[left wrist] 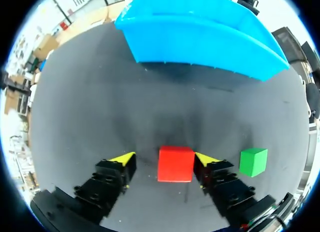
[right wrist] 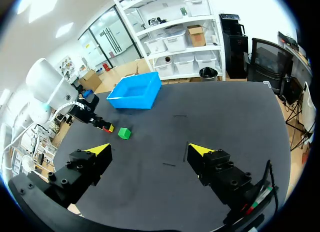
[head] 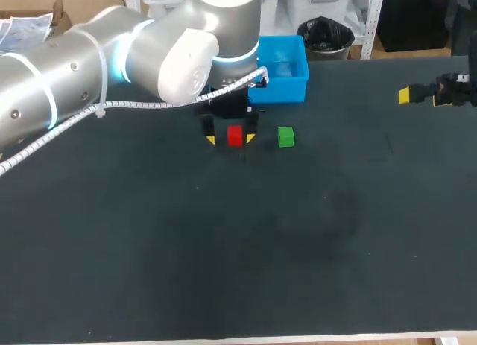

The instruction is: Use the left arm to pick the red cube and place it into the blue plastic box first, then use the right arm to grasp the green cube and put it into the same blue plastic box after the first action is fully finished.

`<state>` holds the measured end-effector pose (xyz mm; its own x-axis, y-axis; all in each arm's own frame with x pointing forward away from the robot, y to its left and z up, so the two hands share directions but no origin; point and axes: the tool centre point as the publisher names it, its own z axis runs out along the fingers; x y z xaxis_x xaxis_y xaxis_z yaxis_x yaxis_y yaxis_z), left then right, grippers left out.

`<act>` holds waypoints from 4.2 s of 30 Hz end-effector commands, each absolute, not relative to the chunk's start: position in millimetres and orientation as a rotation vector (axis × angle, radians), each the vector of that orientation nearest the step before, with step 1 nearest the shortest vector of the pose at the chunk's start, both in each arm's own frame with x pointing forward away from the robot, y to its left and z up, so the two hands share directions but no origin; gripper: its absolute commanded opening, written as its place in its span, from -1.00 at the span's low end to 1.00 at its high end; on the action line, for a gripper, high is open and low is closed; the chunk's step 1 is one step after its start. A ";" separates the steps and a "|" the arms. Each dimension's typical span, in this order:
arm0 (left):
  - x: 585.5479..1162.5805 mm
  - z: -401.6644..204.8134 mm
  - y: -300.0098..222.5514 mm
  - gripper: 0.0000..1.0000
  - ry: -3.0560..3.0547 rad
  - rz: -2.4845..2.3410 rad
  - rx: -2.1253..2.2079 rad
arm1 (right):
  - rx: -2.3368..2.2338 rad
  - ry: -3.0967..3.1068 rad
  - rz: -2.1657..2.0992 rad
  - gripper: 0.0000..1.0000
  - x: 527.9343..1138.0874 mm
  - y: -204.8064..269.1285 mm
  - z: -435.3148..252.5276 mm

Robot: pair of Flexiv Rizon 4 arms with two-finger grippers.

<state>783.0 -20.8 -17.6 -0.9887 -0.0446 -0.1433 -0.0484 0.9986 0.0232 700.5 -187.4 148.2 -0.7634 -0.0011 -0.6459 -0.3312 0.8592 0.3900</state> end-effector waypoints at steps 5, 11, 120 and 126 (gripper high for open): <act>784.1 -22.1 -21.1 -1.00 3.002 0.034 -0.062 | -0.235 2.370 0.643 1.00 699.8 -186.4 149.4; 780.3 -13.3 -19.1 -1.00 2.979 0.028 -0.049 | -0.235 2.370 0.643 1.00 699.8 -186.4 149.4; 987.7 82.6 -50.9 1.00 2.495 -0.612 0.071 | -0.235 2.370 0.643 1.00 699.8 -186.4 149.4; 961.8 98.7 -38.8 1.00 2.450 -0.625 0.109 | -0.235 2.370 0.643 1.00 699.8 -186.4 149.4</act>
